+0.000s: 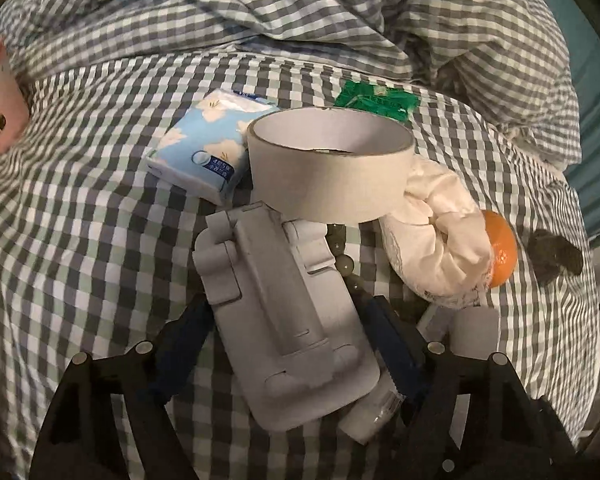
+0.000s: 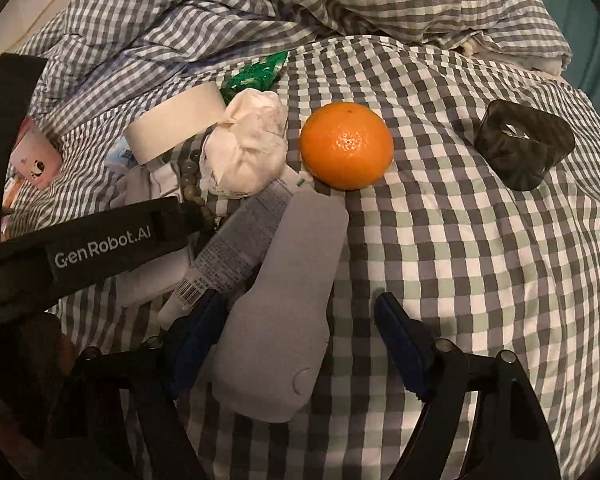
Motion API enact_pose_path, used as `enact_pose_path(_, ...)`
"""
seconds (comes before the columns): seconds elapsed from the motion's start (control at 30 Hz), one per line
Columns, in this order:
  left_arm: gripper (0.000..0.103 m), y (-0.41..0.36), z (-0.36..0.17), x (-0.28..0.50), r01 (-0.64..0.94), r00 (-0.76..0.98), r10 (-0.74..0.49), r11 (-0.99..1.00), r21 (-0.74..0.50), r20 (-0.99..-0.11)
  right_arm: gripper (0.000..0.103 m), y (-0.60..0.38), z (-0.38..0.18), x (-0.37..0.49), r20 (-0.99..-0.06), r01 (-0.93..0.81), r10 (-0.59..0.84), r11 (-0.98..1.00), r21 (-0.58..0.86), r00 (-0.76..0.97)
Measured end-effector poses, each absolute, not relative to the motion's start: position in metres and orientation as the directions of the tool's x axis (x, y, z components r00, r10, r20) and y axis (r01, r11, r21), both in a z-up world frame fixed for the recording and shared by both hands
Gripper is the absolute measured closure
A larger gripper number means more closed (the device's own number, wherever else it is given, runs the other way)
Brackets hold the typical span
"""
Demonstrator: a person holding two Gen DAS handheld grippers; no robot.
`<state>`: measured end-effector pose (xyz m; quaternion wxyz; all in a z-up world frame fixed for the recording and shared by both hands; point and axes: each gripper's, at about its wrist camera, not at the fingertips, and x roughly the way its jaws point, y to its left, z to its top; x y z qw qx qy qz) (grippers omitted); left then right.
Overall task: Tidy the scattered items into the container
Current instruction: 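Grasp the white bottle with the right tool while the left tool carries the phone holder to the box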
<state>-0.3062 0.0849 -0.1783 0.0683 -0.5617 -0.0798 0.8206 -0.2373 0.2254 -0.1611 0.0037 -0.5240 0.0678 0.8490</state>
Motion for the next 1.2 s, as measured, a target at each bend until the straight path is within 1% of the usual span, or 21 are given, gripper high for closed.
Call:
enact_pose_path(0.03, 0.012, 0.085, -0.180, -0.308, -0.020, -0.356, 0.221, -0.973, -0.229, -0.908, 0.028, 0.226, -0.161, -0.237, -0.890, -0.077, -0.064, -0.991, 0.110, -0.451)
enact_pose_path(0.07, 0.007, 0.086, -0.181, -0.310, -0.024, -0.352, 0.239, -0.969, -0.247, -0.905, 0.035, 0.226, -0.160, -0.236, -0.890, -0.080, -0.059, -0.991, 0.106, -0.452)
enact_pose_path(0.1, 0.004, 0.089, -0.183, -0.312, -0.034, -0.348, 0.242, -0.969, -0.246, -0.906, 0.040, 0.226, -0.159, -0.234, -0.890, -0.085, -0.054, -0.991, 0.103, -0.452)
enact_pose_path(0.17, 0.007, 0.095, -0.183, -0.312, -0.043, -0.353, 0.200, -0.979, -0.197, -0.914, 0.059, 0.229, -0.154, -0.230, -0.885, -0.078, -0.089, -0.987, 0.139, -0.457)
enact_pose_path(0.2, 0.022, 0.096, -0.179, -0.311, -0.040, -0.362, 0.169, -0.985, -0.166, -0.917, 0.059, 0.230, -0.152, -0.229, -0.885, -0.079, -0.095, -0.986, 0.147, -0.457)
enact_pose_path(0.23, 0.032, 0.095, -0.175, -0.310, -0.034, -0.365, 0.160, -0.987, -0.158, -0.917, 0.059, 0.230, -0.150, -0.227, -0.887, -0.080, -0.090, -0.987, 0.141, -0.453)
enact_pose_path(0.3, 0.035, 0.088, -0.169, -0.310, -0.021, -0.351, 0.200, -0.978, -0.206, -0.915, 0.059, 0.233, -0.147, -0.223, -0.888, -0.081, -0.085, -0.988, 0.135, -0.452)
enact_pose_path(0.33, 0.036, 0.085, -0.168, -0.308, -0.013, -0.349, 0.197, -0.979, -0.205, -0.916, 0.059, 0.235, -0.145, -0.221, -0.886, -0.083, -0.091, -0.986, 0.144, -0.454)
enact_pose_path(0.47, 0.036, 0.079, -0.161, -0.294, 0.000, -0.370, 0.140, -0.989, -0.150, -0.918, 0.059, 0.240, -0.129, -0.210, -0.873, -0.083, -0.095, -0.985, 0.153, -0.478)
enact_pose_path(0.6, 0.037, 0.069, -0.147, -0.271, 0.005, -0.398, 0.121, -0.991, -0.134, -0.909, 0.059, 0.240, -0.113, -0.200, -0.860, -0.075, -0.100, -0.984, 0.158, -0.501)
enact_pose_path(0.83, 0.037, 0.050, -0.104, -0.237, 0.050, -0.488, 0.070, -0.993, -0.108, -0.870, 0.059, 0.230, -0.084, -0.179, -0.834, -0.039, -0.108, -0.987, 0.153, -0.541)
enact_pose_path(1.2, 0.037, 0.011, -0.036, -0.183, 0.079, -0.592, 0.068, -0.987, -0.141, -0.803, 0.059, 0.191, -0.031, -0.133, -0.775, 0.038, -0.122, -0.991, 0.125, -0.621)
